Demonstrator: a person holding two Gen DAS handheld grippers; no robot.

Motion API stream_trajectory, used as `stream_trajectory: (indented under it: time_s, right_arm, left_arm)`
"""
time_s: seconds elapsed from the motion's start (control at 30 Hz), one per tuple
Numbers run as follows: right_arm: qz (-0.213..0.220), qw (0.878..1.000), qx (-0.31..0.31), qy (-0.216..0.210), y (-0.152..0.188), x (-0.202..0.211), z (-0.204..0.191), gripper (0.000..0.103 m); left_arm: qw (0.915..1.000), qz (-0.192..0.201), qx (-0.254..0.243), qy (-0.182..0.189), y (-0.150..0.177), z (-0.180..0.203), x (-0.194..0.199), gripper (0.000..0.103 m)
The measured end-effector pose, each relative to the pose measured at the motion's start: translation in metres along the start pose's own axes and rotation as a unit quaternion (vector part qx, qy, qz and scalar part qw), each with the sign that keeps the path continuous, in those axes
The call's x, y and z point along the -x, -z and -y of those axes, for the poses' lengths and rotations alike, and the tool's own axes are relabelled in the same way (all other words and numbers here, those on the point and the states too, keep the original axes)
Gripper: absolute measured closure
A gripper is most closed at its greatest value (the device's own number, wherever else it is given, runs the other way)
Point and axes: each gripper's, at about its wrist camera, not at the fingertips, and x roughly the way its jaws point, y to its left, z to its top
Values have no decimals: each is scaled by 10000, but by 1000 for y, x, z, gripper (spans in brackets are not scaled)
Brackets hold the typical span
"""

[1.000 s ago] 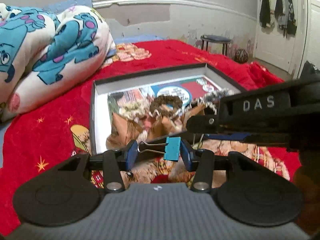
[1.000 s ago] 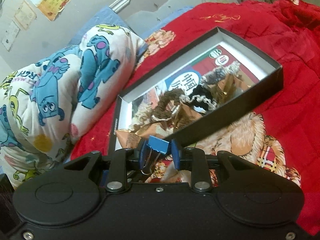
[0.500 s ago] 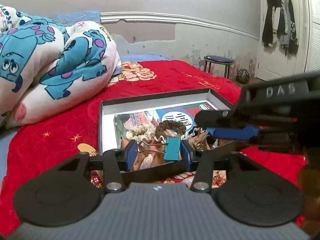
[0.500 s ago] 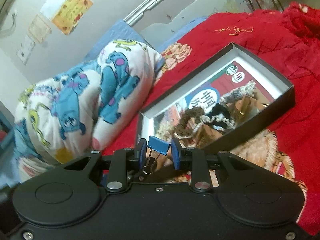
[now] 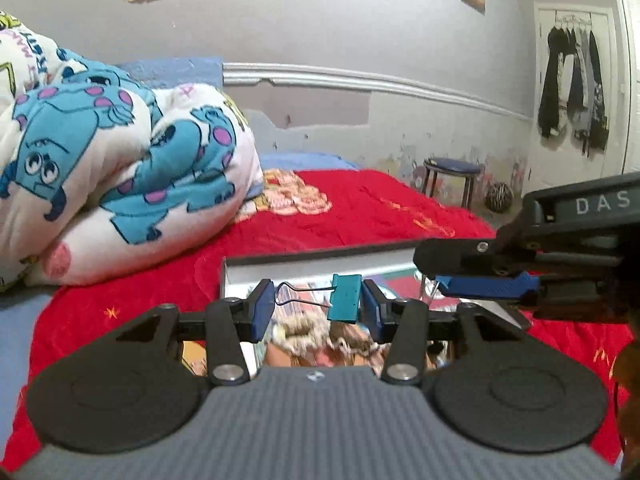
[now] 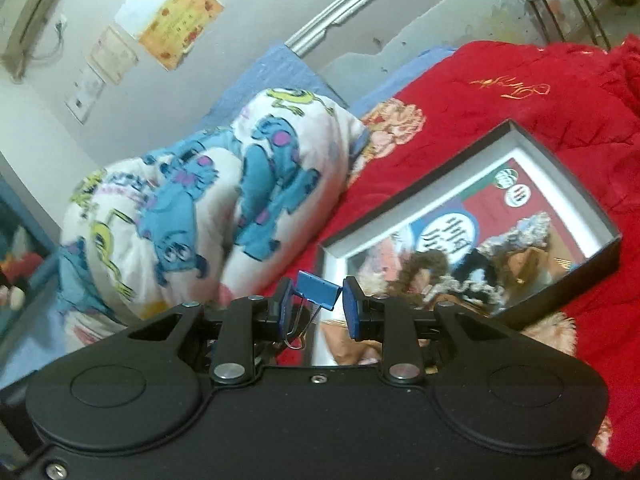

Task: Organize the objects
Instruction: 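Carry both held binder clips over the black box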

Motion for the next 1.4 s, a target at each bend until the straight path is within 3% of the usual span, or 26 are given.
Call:
stream_trajectory:
  time_s: [0.27,0.57,0.83,0.93,1.07,1.4]
  right_arm:
    - [356,9992,173,17,-28,0,-13,77]
    - [447,9959,608,491,-61,-29,2,77]
    - [453,9937,411,935,-68,-55,41,77]
    - [489,9939,76,982,-72,-69,58,77]
    - [347,9905,278,1304,-70,-86,69,77]
    - [303,9888,-230,1446,-70,-87,116,77]
  left_arm:
    - [9990,207,360,-167,-24,-9,-13,53]
    - [9971,392,555,-329,-47,-1,-58,53]
    - [9954,118,815,-480,-32,14,-110,53]
    - [9975,-51,527,-468,-23,20,-126,53]
    - [9977,-235,185,-609,-8,31,-144,52]
    - [9979,-336,251,-491,5,40,-153,52]
